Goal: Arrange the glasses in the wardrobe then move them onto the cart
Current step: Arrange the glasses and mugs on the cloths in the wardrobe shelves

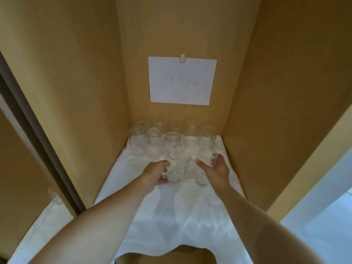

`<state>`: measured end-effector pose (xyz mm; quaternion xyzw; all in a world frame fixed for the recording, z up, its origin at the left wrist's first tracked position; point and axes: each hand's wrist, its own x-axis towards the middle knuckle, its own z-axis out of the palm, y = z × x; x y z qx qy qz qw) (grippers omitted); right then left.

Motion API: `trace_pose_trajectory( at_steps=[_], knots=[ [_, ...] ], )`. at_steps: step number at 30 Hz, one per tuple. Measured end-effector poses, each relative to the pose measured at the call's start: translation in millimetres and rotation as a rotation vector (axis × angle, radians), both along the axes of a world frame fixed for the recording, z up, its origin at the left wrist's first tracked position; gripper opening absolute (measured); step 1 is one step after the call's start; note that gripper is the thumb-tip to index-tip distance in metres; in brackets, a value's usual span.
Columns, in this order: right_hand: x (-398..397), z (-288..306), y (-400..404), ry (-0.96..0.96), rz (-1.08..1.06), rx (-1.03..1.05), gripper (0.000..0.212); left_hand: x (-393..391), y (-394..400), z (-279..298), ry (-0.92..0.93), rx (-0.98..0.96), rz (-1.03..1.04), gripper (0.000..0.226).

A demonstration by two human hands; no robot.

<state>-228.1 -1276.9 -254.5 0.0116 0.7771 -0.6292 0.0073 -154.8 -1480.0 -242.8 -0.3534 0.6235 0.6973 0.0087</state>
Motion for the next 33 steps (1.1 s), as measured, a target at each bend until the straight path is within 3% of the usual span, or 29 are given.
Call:
trace_pose_trajectory(
  at_steps=[6, 9, 13, 19, 22, 33],
  knots=[
    [-20.5, -25.9, 12.7, 0.003, 0.08, 0.013, 0.084, -14.8, 12.5, -11.5, -0.019, 0.075, 0.061, 0.013],
    [-26.7, -46.4, 15.3, -0.097, 0.161, -0.033, 0.093, -15.6, 8.8, -8.6, -0.016, 0.125, 0.04, 0.012],
    [-34.0, -65.3, 16.2, -0.184, 0.165, -0.138, 0.09, -4.4, -1.1, -10.2, -0.112, 0.23, -0.028, 0.024],
    [-34.8, -74.0, 18.1, -0.189, 0.188, -0.179, 0.083, -10.6, -5.2, -32.2, -0.036, 0.57, 0.048, 0.052],
    [-35.2, -74.3, 19.5, -0.207, 0.172, -0.218, 0.076, -19.3, 4.4, -34.1, 0.035, 0.695, -0.014, 0.052],
    [-31.9, -71.7, 19.9, -0.232, 0.11, -0.295, 0.07, -23.5, 10.6, -31.6, 0.049, 0.724, -0.026, 0.048]
  ],
)
